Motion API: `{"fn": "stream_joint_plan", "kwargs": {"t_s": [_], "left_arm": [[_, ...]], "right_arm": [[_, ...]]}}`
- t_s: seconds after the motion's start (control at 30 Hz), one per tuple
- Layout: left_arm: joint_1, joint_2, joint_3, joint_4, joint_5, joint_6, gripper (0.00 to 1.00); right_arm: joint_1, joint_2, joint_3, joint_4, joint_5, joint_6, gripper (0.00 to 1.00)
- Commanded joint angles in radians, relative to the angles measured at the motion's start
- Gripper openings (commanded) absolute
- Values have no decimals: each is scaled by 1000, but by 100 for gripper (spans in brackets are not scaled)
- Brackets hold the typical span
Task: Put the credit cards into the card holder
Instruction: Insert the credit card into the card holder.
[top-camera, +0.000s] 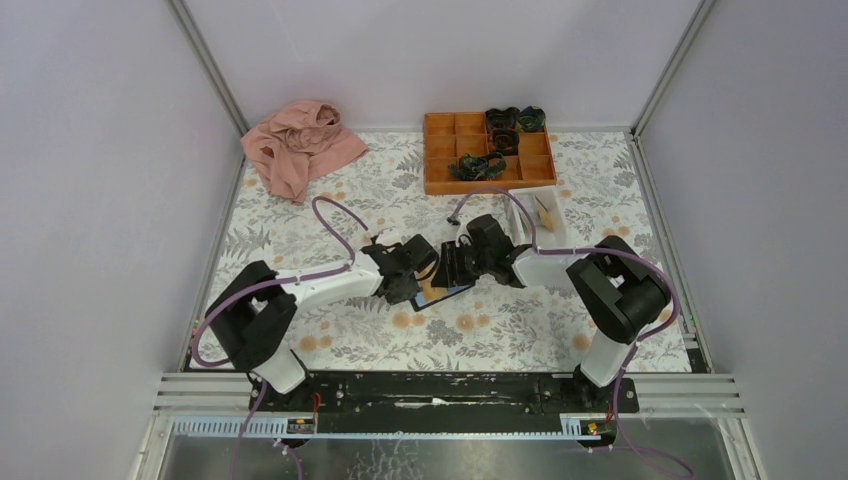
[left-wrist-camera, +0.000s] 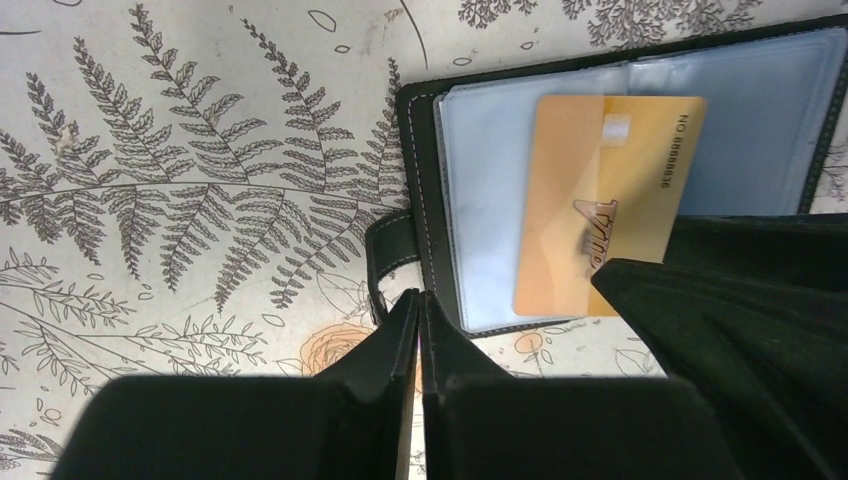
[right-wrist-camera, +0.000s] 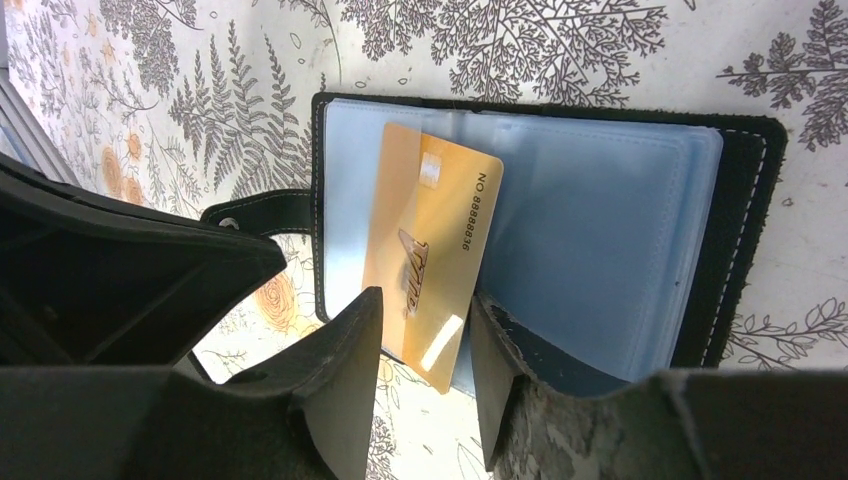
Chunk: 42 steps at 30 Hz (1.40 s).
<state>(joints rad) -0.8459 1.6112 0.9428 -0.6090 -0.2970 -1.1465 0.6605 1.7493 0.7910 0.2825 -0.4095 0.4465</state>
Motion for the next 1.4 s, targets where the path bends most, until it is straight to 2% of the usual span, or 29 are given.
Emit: {"fn": "stream_joint_plan", "kwargs": {"t_s": [0.0, 0.63, 0.73, 0.9, 1.07, 1.37], "left_arm": [[-13, -42, -11, -45, -35, -35, 7], [-31, 24, -40, -32, -43, -45, 3], [-32, 23, -47, -28, -43, -48, 2], [-30, 28, -48, -26, -43, -48, 2], [-32, 35, -43, -26, -41, -45, 2], [-31, 41, -45, -26, -43, -42, 2]], "right_arm": [[13, -10, 8, -161, 38, -40, 46], [14, -1, 111, -232, 114, -101, 46], [14, -22, 107, -220, 148, -98, 41], [14, -37, 104, -205, 185, -95, 24], [13, -55, 95, -178, 216, -85, 15], [13, -33, 117, -172, 232, -80, 13]]}}
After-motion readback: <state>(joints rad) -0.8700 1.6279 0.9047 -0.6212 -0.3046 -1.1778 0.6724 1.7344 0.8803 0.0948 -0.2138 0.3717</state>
